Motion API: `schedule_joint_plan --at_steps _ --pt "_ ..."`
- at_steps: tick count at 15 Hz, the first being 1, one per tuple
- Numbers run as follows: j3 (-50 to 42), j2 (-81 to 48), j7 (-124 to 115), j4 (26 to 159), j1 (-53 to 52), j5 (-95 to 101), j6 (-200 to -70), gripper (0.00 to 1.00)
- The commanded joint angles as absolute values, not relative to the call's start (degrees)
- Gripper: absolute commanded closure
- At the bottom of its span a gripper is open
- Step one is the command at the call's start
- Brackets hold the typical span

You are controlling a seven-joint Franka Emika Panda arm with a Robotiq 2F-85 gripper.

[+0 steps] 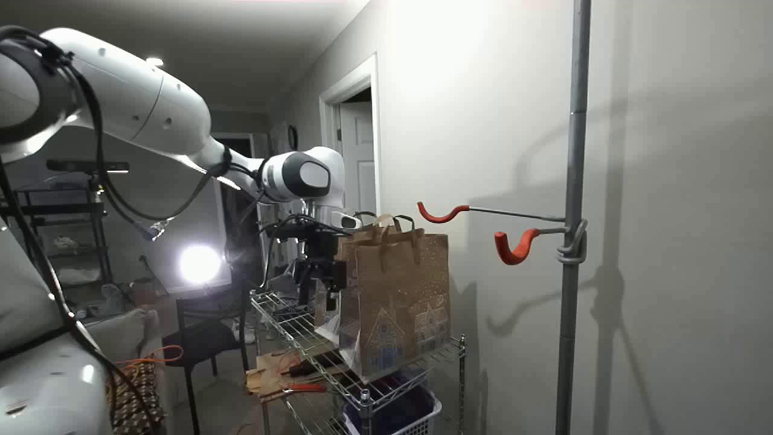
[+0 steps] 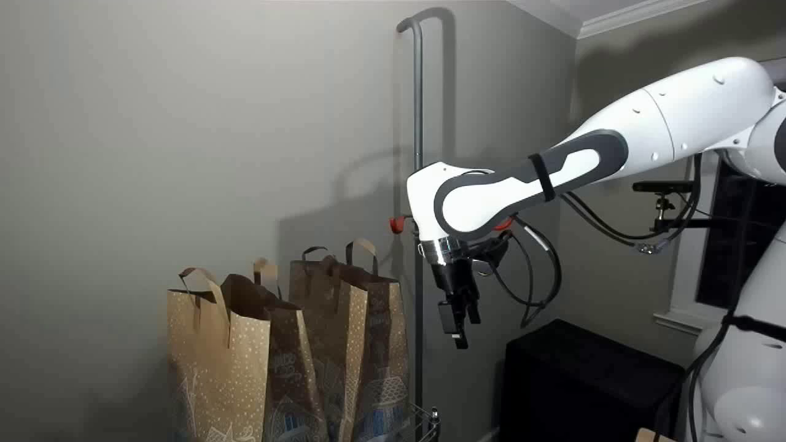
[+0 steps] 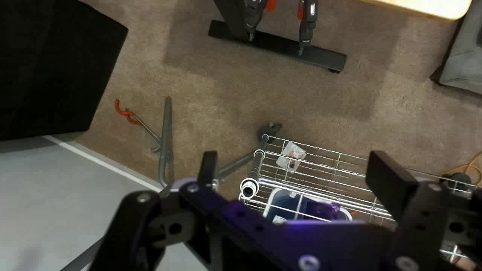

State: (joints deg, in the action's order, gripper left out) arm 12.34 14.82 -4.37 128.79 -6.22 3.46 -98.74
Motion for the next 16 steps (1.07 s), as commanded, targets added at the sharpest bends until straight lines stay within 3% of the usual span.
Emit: schedule_joint_plan --at_steps 1,7,16 --pt "11.5 14.7 -4.6 128.7 -7.2 3.7 -98.6 0.0" --pt "11.9 13.7 -5.8 125.5 -7.1 5.2 -99.1 0.0" --pt "12.8 4.8 -16.5 102.3 -6.9 7.3 -101.9 0.0"
